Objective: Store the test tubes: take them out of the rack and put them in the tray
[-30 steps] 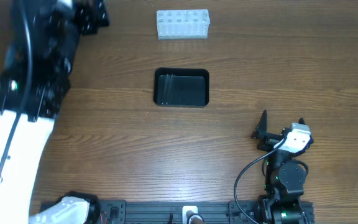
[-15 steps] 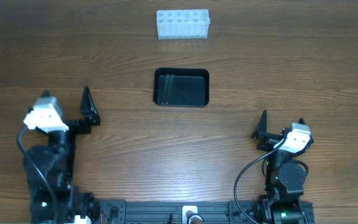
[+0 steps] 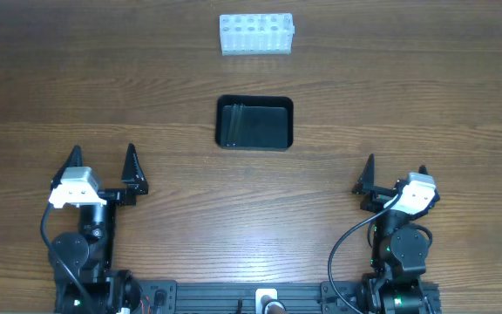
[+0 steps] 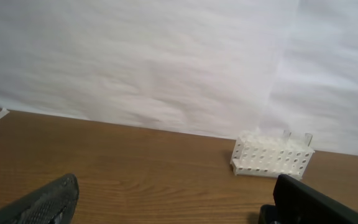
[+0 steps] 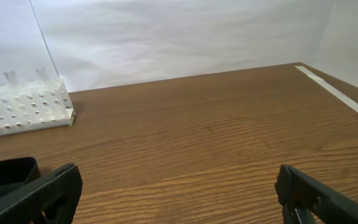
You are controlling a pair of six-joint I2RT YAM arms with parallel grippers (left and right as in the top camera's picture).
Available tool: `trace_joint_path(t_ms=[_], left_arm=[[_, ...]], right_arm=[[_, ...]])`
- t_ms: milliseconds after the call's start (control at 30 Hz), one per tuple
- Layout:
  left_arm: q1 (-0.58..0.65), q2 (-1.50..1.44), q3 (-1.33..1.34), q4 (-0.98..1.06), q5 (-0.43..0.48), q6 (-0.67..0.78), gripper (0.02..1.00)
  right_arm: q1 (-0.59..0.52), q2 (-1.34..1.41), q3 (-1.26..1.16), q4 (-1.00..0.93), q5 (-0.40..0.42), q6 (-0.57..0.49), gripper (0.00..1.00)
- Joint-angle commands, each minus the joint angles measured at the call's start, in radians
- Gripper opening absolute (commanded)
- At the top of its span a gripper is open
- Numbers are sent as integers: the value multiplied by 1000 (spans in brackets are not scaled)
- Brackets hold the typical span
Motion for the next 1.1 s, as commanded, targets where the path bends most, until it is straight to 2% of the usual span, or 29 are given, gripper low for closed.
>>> trace_joint_path(t_ms=[33, 567, 667, 767, 900, 1100], left_arm=[[6, -12, -11, 6, 14, 14, 998], [6, -12, -11, 6, 14, 14, 998], [6, -12, -11, 6, 14, 14, 998], [6, -12, -11, 6, 14, 14, 998], [6, -12, -11, 6, 14, 14, 998], [6, -12, -11, 6, 14, 14, 998]], right_arm=[[6, -6, -5, -1, 8, 5, 991], [6, -6, -5, -1, 7, 6, 993], [6, -4, -5, -4, -53, 6, 993], [5, 23, -3, 37, -61, 6, 993], [-6, 159, 40, 164, -55, 5, 991], [-11, 563, 264, 330, -71, 4, 993]])
